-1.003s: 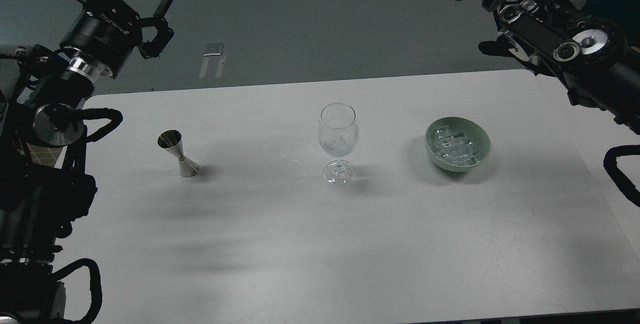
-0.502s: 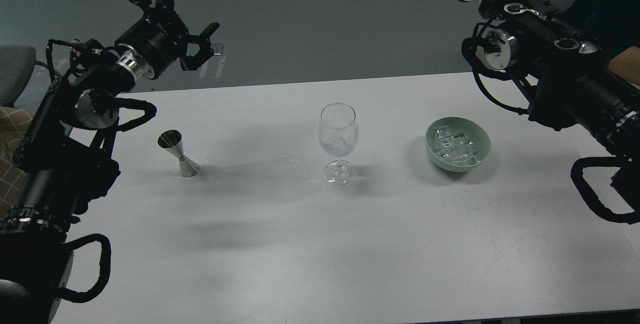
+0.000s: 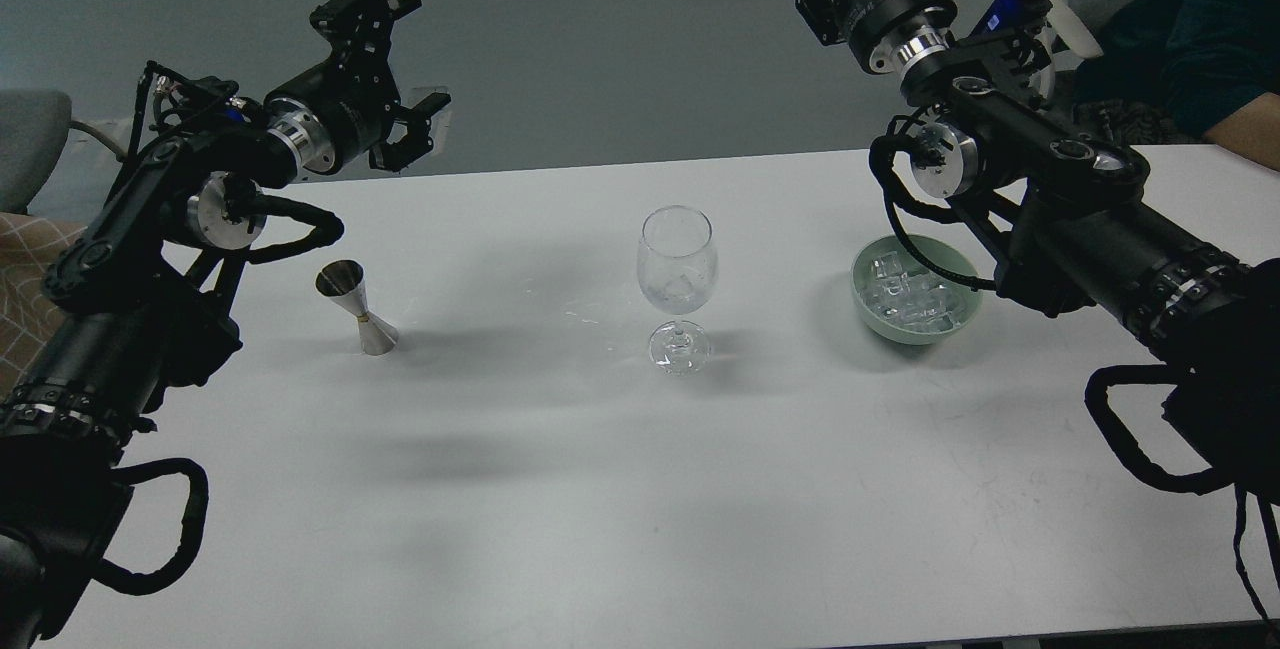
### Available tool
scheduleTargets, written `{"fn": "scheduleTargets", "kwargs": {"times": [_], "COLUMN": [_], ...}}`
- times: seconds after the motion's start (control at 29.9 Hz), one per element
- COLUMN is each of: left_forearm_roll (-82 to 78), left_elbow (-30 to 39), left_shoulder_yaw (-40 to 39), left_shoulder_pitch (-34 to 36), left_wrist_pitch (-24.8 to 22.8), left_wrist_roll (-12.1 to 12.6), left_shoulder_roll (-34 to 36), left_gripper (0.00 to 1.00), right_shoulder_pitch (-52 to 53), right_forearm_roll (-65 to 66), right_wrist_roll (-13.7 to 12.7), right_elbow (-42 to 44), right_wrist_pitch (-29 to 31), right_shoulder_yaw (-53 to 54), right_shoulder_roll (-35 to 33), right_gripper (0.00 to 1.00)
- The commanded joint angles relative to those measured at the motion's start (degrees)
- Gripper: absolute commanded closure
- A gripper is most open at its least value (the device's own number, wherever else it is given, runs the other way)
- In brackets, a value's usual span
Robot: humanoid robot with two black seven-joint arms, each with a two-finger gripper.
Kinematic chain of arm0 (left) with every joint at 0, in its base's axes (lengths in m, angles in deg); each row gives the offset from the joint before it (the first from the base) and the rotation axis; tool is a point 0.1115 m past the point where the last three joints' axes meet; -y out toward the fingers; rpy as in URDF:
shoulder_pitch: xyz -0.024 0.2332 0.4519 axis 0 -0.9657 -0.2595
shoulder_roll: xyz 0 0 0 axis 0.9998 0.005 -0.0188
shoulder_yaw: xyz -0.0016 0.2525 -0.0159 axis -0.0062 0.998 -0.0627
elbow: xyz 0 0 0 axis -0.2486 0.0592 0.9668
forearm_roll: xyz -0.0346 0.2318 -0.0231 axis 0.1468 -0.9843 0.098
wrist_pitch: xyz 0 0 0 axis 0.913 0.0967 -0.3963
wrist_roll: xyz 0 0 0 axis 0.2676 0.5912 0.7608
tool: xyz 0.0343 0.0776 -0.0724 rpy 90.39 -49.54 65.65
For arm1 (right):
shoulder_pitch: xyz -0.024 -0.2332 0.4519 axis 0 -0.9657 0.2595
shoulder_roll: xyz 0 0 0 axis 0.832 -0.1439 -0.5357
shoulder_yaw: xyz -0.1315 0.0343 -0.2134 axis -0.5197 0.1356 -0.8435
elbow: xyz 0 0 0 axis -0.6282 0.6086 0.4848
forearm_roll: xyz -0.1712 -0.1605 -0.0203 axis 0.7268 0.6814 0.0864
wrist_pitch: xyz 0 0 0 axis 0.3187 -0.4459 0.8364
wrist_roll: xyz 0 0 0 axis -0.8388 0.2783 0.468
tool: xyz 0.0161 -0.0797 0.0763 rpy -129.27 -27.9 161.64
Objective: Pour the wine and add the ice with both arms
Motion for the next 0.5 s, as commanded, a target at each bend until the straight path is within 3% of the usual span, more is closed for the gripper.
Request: {"fn": "scheduleTargets", "kwargs": {"times": [0.0,0.13,0.47], "left_forearm_roll": [-0.5,0.3,-0.6], "left_elbow": [-4.4,-7.1,-7.6], "left_shoulder_yaw": [3.8,15.2,17.6], "left_shoulder_pitch": [2.5,6.1,7.9], "left_wrist_pitch": [3.0,7.9,10.2], "left_wrist_roll": [0.4,0.3,0.6], "left_shoulder_roll": [-0.3,-0.2,-0.4], "left_gripper": [0.02,0.02,0.02], "right_shoulder_pitch": [0.0,0.0,0.1], "right_forearm_roll": [0.0,0.0,0.0], "right_wrist_roll": [0.0,0.0,0.0], "right_elbow": [0.4,0.4,0.5], "right_wrist_pitch": [-0.1,-0.1,-0.2], "right_shoulder_yaw": [2.1,2.1,2.2], "right_shoulder_roll": [0.0,0.0,0.0], "right_gripper": [0.0,0.0,0.0]}}
